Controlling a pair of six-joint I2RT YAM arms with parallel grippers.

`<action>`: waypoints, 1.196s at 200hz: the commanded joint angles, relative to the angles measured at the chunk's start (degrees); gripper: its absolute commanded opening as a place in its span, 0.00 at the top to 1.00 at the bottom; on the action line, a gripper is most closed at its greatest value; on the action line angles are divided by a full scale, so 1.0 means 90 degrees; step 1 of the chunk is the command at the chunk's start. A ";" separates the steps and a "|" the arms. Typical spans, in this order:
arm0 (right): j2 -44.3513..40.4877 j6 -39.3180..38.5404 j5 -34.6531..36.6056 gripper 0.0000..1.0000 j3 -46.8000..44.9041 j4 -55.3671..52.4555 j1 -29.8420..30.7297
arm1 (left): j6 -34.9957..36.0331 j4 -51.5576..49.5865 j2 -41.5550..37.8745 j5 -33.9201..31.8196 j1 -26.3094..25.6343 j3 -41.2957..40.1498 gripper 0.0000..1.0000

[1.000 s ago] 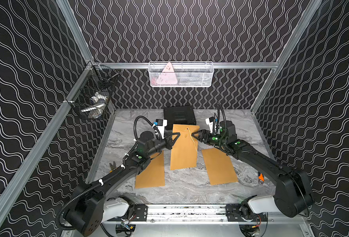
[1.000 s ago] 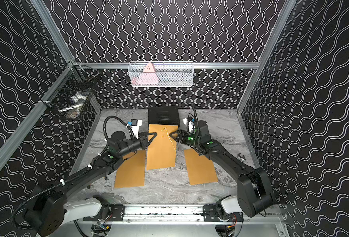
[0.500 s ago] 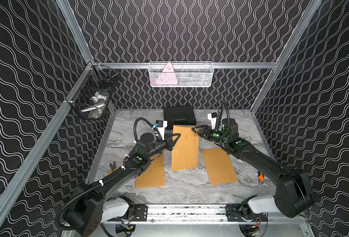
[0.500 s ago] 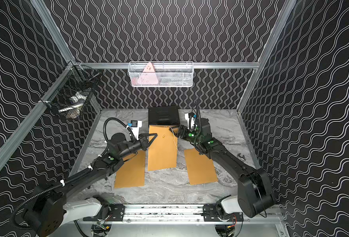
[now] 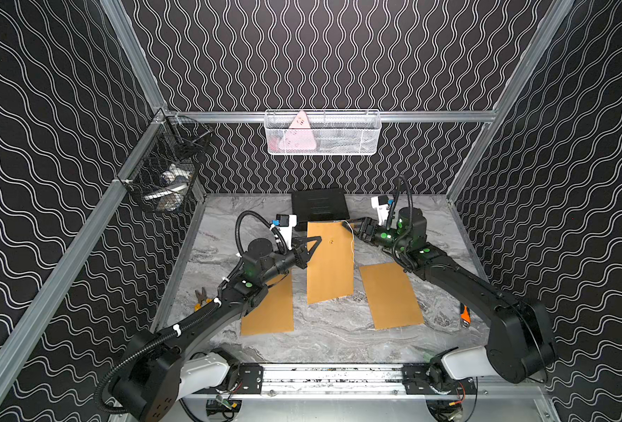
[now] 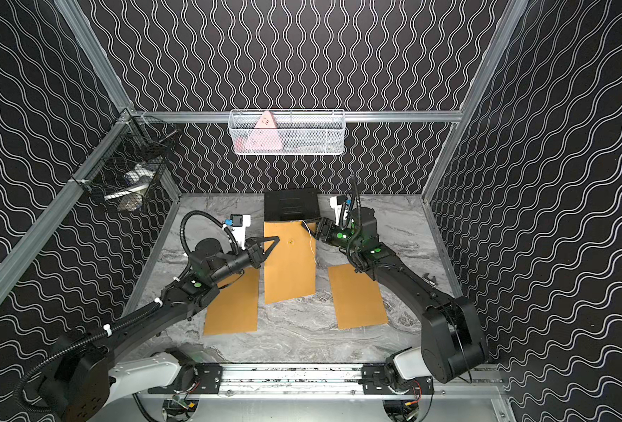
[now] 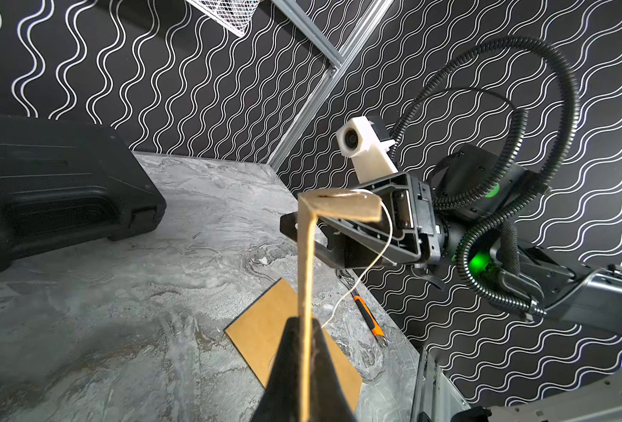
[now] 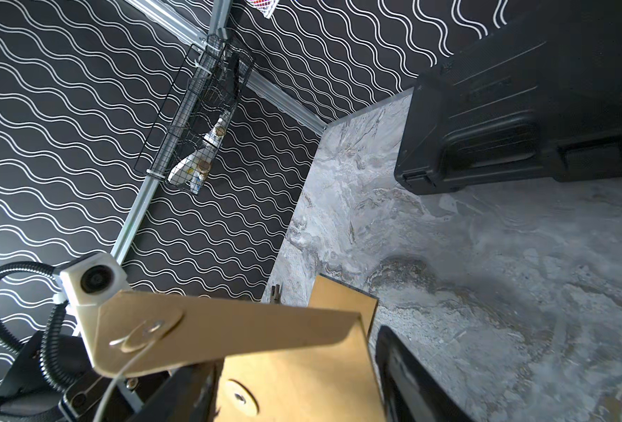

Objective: Open the file bag

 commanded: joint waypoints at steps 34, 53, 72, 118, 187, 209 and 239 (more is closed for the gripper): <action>-0.0024 -0.0162 -0.0257 0.33 0.0205 0.0489 -0.0024 | -0.0015 -0.0055 -0.0086 0.0302 -0.0030 -0.0121 1.00; -0.0043 -0.0387 -0.0183 0.32 0.0261 0.0234 -0.0040 | -0.0011 -0.0074 -0.0105 0.0319 -0.0027 -0.0113 1.00; -0.0044 -0.0457 -0.0254 0.32 0.0262 0.0224 -0.0070 | -0.0016 -0.0034 -0.0095 0.0356 -0.0034 -0.0111 1.00; 0.0044 -0.0563 -0.0623 0.55 0.0340 0.0270 -0.0135 | -0.0101 0.0149 -0.0001 0.0468 -0.0027 -0.0160 1.00; 0.0035 -0.0361 -0.0885 0.88 0.0160 0.0594 -0.0257 | -0.0056 0.0143 0.0082 0.0479 -0.0030 -0.0161 1.00; -0.0003 -0.0359 -0.0915 0.94 0.0136 0.0567 -0.0290 | -0.0019 0.0067 0.0080 0.0430 -0.0028 -0.0131 1.00; -0.0077 -0.0453 -0.0954 0.97 0.0144 0.0397 -0.0315 | 0.0026 -0.0054 0.0076 0.0315 -0.0029 -0.0057 0.81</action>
